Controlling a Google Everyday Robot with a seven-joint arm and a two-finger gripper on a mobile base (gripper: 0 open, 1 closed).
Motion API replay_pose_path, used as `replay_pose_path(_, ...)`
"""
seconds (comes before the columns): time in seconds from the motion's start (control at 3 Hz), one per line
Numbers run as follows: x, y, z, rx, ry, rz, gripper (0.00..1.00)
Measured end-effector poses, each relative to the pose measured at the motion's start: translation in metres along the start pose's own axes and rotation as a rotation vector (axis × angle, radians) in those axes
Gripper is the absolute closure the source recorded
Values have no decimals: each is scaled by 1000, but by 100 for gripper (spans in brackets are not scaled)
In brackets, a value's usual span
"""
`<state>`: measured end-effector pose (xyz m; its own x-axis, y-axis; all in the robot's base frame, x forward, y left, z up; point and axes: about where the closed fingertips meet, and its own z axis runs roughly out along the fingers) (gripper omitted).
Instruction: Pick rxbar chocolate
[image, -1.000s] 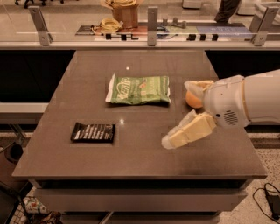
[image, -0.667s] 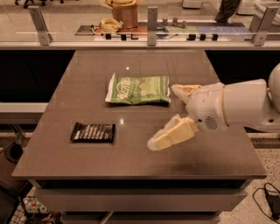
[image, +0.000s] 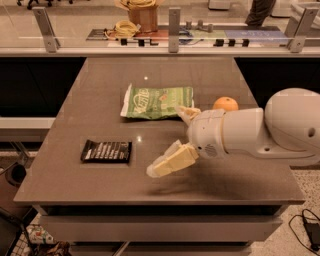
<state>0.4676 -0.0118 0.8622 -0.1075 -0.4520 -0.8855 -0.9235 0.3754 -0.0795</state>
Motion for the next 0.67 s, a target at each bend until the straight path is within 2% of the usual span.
replay_pose_path(0.33,2,5,24,-21,-40,4,0)
replay_pose_path(0.67,-9,14,45,-48,-77,-5,0)
